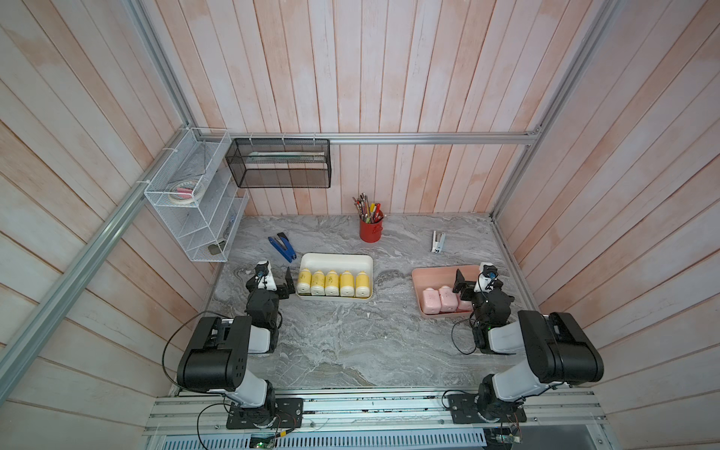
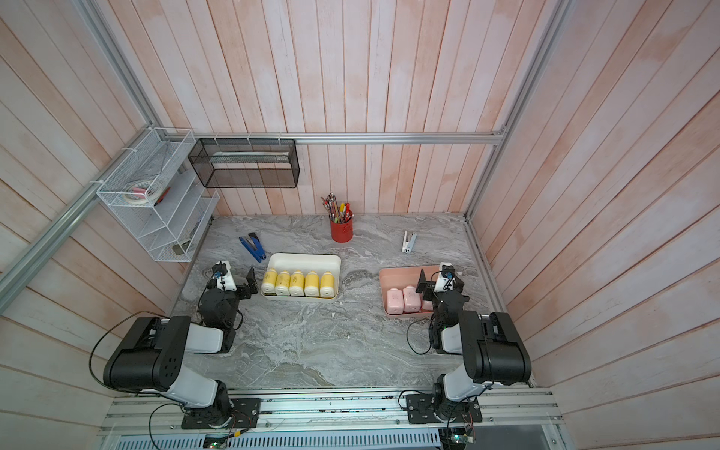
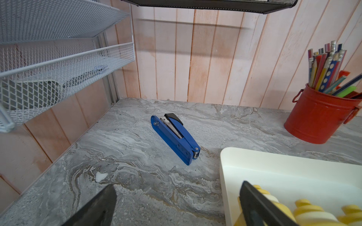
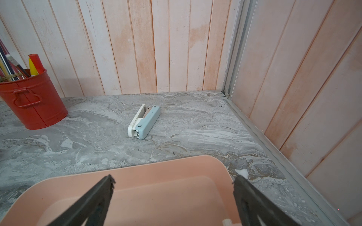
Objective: Place the pencil sharpeners by color into the storage box
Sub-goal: Reset both arms
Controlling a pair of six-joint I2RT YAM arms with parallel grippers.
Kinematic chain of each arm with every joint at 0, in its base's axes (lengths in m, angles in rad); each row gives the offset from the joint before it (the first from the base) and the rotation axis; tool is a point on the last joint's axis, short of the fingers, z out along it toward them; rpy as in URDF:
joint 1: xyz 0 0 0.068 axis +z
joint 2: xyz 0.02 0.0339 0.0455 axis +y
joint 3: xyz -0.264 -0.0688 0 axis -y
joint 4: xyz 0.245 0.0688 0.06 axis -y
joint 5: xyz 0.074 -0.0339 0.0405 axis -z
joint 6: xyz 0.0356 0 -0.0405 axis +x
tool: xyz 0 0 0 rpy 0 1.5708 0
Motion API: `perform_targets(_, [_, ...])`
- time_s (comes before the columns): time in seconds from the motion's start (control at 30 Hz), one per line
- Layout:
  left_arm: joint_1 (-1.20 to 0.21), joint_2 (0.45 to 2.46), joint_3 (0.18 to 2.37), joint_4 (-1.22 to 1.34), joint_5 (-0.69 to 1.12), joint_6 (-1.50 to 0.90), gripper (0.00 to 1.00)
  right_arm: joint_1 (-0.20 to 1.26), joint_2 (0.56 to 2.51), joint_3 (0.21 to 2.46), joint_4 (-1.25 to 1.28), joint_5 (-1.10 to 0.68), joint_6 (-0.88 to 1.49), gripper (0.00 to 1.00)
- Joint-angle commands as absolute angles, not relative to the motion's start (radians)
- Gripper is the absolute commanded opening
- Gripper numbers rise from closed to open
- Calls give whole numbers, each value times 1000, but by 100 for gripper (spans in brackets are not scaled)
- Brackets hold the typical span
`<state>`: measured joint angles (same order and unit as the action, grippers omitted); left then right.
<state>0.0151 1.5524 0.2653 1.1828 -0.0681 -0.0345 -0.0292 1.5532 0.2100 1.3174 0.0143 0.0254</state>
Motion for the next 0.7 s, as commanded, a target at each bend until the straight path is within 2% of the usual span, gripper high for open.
perform_targets(0.0, [21, 1561, 258, 1202, -86, -44, 100, -36, 1564, 211, 1340, 32, 32, 98])
perform_targets(0.67, [17, 1563, 267, 1185, -56, -26, 100, -36, 1564, 210, 1341, 32, 33, 98])
